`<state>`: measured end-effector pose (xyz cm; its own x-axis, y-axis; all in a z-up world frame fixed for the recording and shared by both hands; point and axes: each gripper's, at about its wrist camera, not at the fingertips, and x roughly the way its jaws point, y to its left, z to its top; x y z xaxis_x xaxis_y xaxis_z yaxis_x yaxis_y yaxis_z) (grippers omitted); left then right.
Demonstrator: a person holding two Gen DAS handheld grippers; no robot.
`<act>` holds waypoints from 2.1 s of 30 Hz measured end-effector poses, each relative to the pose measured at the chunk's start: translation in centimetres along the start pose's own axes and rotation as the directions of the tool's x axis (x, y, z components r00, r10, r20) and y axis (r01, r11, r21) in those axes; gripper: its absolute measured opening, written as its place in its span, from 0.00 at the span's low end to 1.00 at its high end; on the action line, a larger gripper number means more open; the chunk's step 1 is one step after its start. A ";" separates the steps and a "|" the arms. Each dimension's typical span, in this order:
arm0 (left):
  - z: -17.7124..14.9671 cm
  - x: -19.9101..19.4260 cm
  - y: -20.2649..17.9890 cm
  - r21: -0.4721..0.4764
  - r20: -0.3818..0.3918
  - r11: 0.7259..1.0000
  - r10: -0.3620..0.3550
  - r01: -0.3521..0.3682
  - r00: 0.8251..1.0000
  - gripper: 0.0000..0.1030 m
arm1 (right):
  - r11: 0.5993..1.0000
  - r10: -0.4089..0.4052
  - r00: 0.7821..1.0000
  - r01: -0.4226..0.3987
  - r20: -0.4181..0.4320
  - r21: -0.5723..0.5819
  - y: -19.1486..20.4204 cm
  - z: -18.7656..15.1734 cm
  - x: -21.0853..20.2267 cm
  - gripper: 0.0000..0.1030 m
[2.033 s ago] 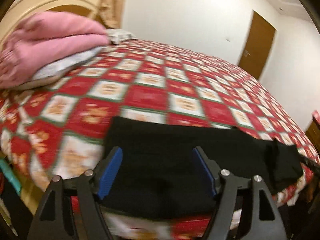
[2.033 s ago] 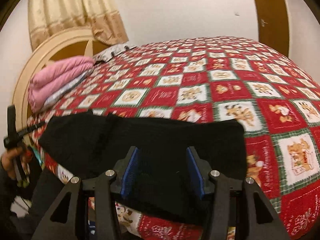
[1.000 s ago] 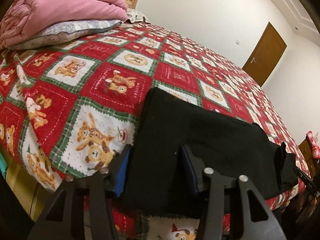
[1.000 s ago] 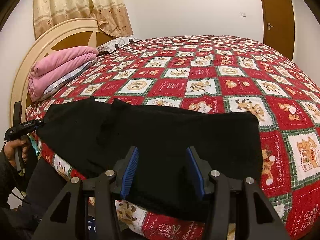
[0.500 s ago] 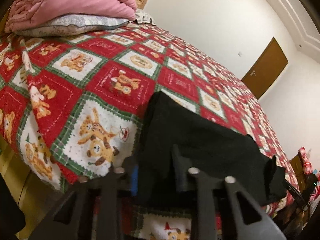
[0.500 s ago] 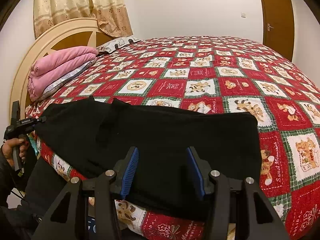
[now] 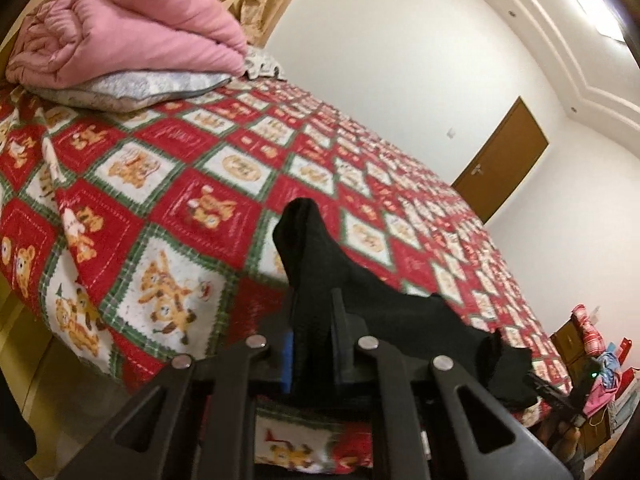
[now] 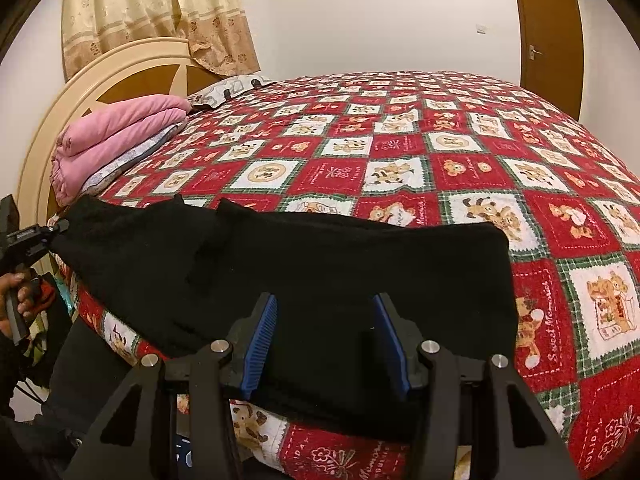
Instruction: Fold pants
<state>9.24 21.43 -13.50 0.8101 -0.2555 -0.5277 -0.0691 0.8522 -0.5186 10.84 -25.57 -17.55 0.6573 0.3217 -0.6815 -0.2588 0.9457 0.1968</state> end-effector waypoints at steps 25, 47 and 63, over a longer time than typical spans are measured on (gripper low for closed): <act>0.7 -0.4 -15.2 0.210 -0.052 0.942 -0.256 0.262 0.965 0.12 | 0.998 -0.009 1.000 0.007 0.030 0.063 -1.5 0.9 -1.2 0.50; -2.6 3.7 -28.7 0.359 -0.250 0.836 -0.342 0.414 0.906 0.12 | 0.961 -0.104 0.992 0.083 0.067 0.262 -9.8 2.9 -5.2 0.50; -8.8 8.8 -37.5 0.468 -0.436 0.741 -0.280 0.481 0.855 0.12 | 0.924 -0.134 0.989 0.104 0.059 0.367 -13.4 2.6 -5.6 0.50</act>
<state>13.81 -16.77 -4.59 0.4586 -0.6563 -0.5991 0.6115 0.7222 -0.3231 12.48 -39.92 -14.53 0.7266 0.1940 -0.6591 0.0889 0.9247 0.3702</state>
